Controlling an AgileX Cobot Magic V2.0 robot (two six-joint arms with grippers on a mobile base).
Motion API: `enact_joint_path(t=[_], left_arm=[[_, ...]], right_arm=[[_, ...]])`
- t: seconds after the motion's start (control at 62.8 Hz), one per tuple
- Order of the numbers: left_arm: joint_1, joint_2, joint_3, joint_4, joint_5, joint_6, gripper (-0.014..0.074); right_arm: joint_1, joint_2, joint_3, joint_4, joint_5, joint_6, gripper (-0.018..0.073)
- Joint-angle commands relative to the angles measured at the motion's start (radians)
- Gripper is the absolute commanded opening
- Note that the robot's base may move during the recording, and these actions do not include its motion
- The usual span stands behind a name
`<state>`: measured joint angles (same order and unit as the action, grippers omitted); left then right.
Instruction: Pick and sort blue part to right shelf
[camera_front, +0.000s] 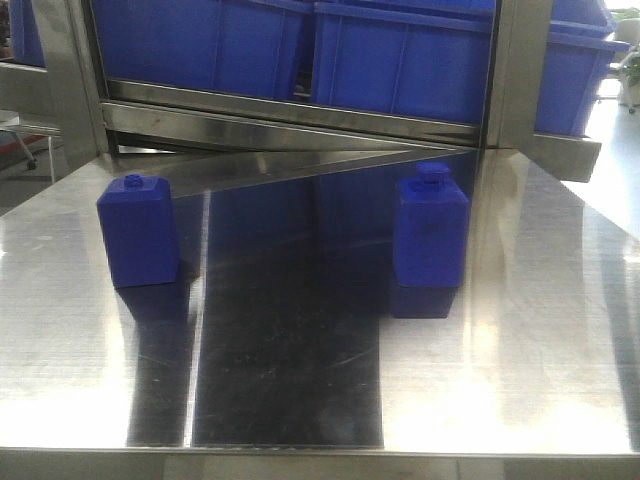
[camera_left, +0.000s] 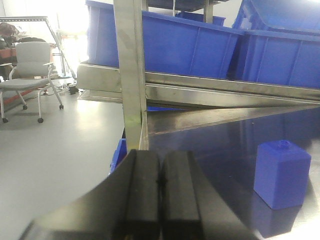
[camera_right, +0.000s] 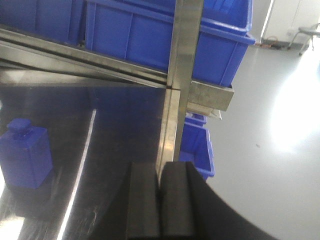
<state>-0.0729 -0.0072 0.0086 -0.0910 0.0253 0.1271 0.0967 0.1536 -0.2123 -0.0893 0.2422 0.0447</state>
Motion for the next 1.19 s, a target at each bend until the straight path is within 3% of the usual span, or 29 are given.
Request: enact_joint_path(t=[0.0, 0.271, 0.637, 0.717, 0.844, 0.956, 1.179], left_arm=[[-0.008, -0.023, 0.022, 0.001, -0.086, -0.007, 0.0134], [-0.008, -0.023, 0.022, 0.001, -0.086, -0.007, 0.0134], [-0.008, -0.023, 0.022, 0.001, -0.086, -0.007, 0.0134], [-0.008, -0.021, 0.022, 0.001, -0.086, -0.007, 0.0134], [-0.008, -0.021, 0.022, 0.001, -0.086, -0.007, 0.0134], [-0.008, -0.021, 0.022, 0.001, -0.086, -0.007, 0.0134], [-0.008, -0.021, 0.022, 0.001, -0.086, -0.007, 0.0134]], right_arm=[[-0.005, 0.095, -0.082, -0.013, -0.076, -0.005, 0.0057], [-0.004, 0.415, -0.167, 0.015, -0.160, -0.004, 0.0057], [0.073, 0.790, -0.356, 0.025, -0.051, 0.016, 0.0071], [0.111, 0.862, -0.415, 0.025, 0.002, 0.018, 0.0153], [0.157, 0.959, -0.492, 0.031, 0.094, 0.056, 0.0410], [0.171, 1.039, -0.581, 0.042, 0.191, 0.159, 0.0631], [0.209, 1.180, -0.825, 0.108, 0.567, 0.245, 0.0622]])
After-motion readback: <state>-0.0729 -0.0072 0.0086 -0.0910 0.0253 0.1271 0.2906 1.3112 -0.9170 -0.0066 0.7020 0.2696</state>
